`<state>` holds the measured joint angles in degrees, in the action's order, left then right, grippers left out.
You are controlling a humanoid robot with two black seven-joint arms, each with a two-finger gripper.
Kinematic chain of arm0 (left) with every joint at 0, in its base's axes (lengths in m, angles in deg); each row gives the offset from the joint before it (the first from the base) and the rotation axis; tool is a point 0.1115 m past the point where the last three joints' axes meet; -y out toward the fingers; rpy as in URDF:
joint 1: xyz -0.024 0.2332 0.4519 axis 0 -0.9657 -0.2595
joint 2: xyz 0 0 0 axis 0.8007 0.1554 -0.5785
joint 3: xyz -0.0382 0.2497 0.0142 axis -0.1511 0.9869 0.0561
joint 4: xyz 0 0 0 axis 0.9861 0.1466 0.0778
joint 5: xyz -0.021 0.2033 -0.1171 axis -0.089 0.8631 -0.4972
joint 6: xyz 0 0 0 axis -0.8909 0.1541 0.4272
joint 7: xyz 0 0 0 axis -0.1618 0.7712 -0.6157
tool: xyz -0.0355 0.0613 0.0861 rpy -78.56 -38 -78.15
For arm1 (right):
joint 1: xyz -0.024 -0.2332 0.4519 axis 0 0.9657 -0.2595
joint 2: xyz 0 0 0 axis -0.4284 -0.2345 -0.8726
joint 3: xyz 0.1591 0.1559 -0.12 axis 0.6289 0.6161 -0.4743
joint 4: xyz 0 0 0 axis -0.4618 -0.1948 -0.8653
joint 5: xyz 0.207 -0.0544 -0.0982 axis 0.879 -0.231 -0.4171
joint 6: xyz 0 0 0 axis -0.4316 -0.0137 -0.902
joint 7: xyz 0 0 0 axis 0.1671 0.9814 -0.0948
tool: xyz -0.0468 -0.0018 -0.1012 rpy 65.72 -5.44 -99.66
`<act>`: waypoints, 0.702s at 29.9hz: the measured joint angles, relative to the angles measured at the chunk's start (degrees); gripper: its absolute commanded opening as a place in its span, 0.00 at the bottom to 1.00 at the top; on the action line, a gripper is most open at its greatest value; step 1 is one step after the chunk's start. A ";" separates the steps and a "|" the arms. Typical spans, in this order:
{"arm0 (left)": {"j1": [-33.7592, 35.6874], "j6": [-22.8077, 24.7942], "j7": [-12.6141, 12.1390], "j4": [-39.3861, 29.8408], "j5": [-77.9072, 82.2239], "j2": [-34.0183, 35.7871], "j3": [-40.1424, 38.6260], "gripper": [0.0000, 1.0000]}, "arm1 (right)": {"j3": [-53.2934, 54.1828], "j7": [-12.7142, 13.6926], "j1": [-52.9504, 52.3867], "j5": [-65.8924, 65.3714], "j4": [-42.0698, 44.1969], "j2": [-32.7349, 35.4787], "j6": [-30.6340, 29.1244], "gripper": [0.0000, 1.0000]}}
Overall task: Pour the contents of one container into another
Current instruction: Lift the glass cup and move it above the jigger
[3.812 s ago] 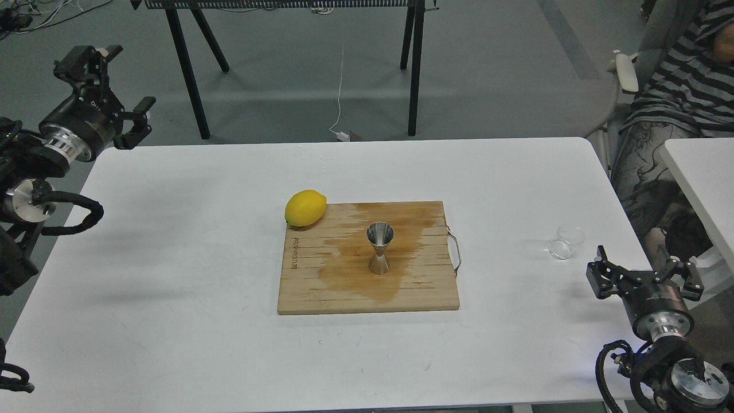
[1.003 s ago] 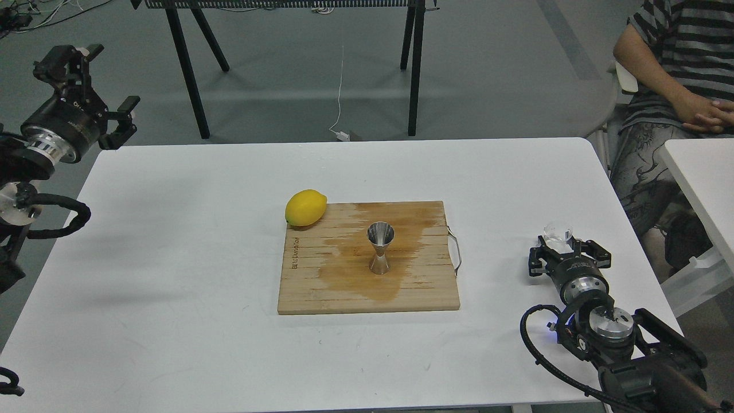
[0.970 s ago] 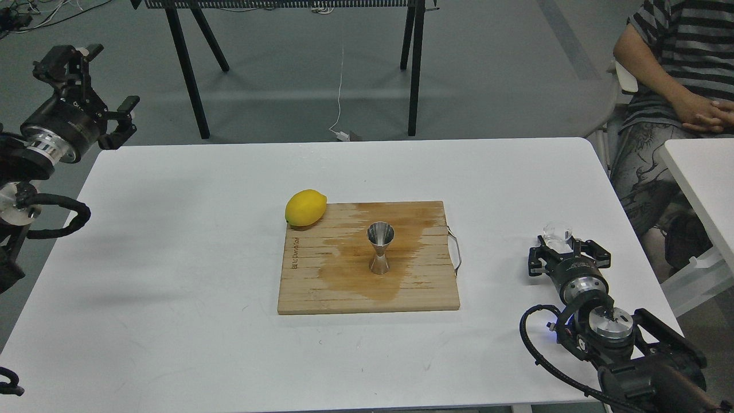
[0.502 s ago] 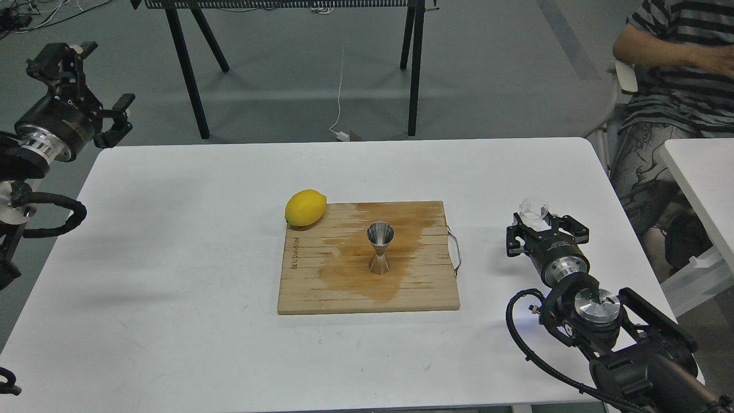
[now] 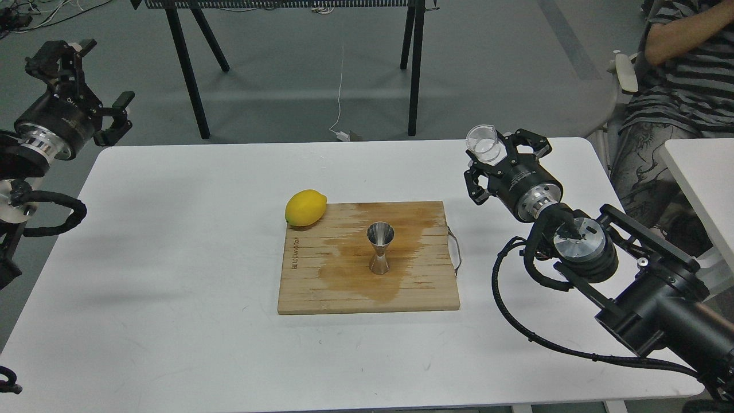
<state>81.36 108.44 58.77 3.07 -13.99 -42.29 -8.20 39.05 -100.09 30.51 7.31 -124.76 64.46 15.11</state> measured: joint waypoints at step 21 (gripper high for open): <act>0.00 0.00 0.00 0.00 -1.49 2.02 0.10 0.99 | -7.87 0.66 -2.52 -0.65 -5.77 -3.51 1.94 0.02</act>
<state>81.36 108.44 58.77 3.07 -15.48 -40.28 -8.11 31.18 -99.43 27.99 6.66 -130.54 60.95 17.05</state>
